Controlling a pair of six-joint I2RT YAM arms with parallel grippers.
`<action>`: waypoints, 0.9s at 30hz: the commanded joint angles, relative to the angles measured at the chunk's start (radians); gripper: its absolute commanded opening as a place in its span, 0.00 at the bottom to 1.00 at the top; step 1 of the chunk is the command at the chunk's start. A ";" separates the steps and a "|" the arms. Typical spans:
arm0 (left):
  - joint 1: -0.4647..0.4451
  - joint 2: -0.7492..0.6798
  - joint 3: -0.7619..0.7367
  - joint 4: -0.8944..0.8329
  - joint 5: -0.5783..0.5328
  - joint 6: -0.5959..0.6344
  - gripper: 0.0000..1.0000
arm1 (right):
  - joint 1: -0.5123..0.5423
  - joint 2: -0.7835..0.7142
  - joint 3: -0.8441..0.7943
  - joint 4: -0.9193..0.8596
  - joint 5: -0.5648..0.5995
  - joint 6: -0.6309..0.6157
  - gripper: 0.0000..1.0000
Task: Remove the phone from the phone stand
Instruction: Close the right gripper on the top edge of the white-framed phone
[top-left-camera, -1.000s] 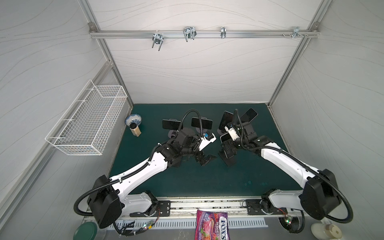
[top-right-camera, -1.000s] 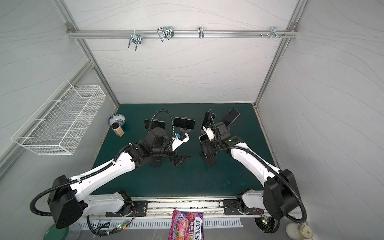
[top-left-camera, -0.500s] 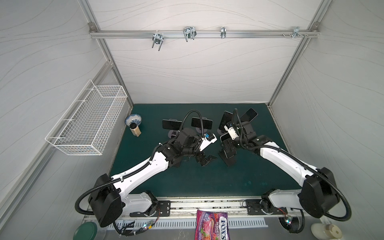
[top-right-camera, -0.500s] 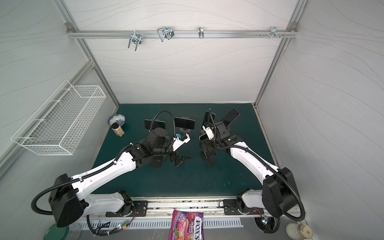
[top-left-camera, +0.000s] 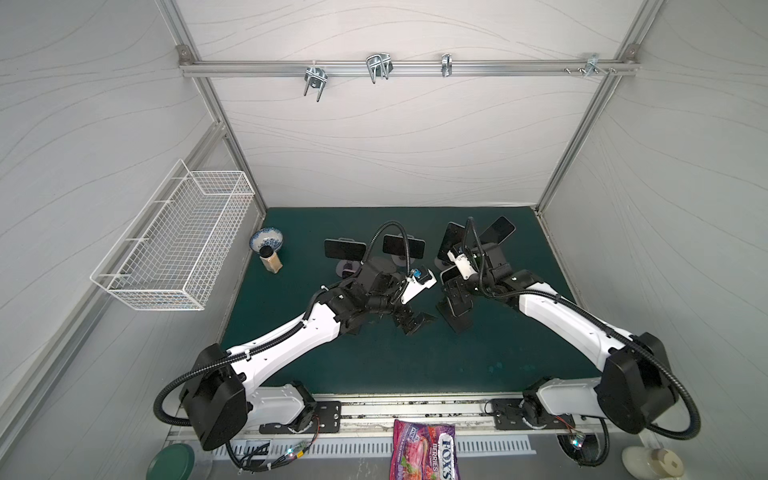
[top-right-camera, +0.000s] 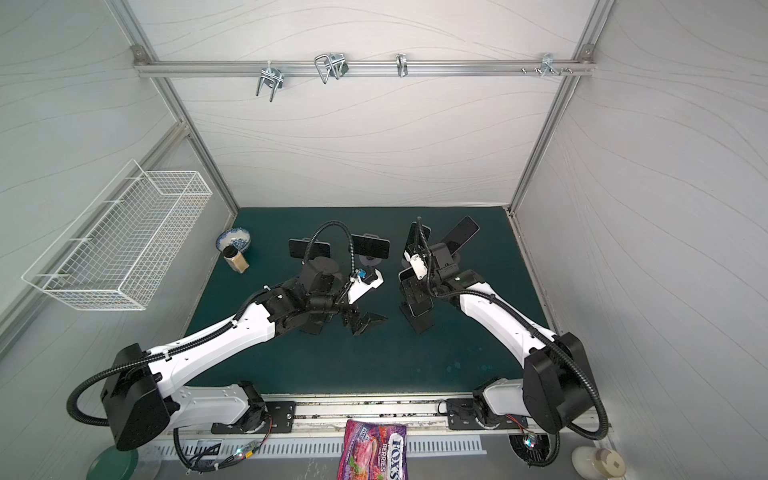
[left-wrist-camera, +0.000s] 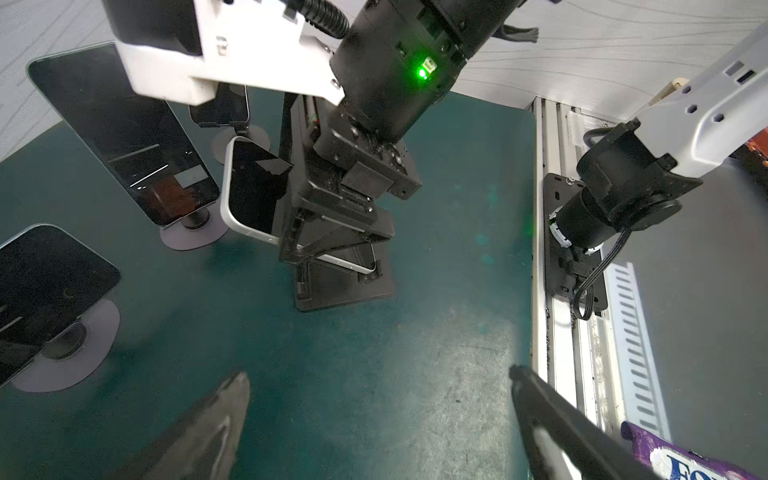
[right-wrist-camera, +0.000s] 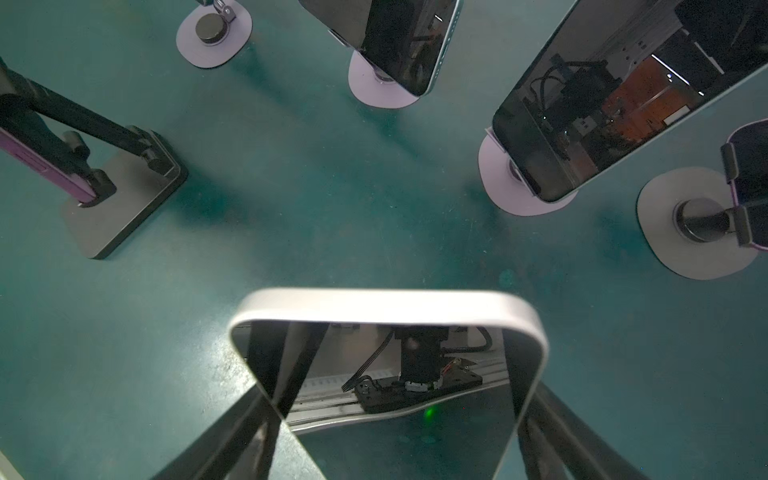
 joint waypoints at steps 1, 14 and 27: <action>-0.005 0.017 0.048 0.021 0.015 -0.001 0.99 | 0.008 0.010 0.022 0.010 -0.013 -0.022 0.84; -0.005 0.027 0.051 0.033 0.019 -0.012 0.99 | 0.008 -0.011 0.017 0.007 -0.019 -0.035 0.77; -0.005 0.030 0.050 0.036 0.019 -0.015 0.99 | 0.008 -0.025 0.017 0.010 -0.025 -0.041 0.75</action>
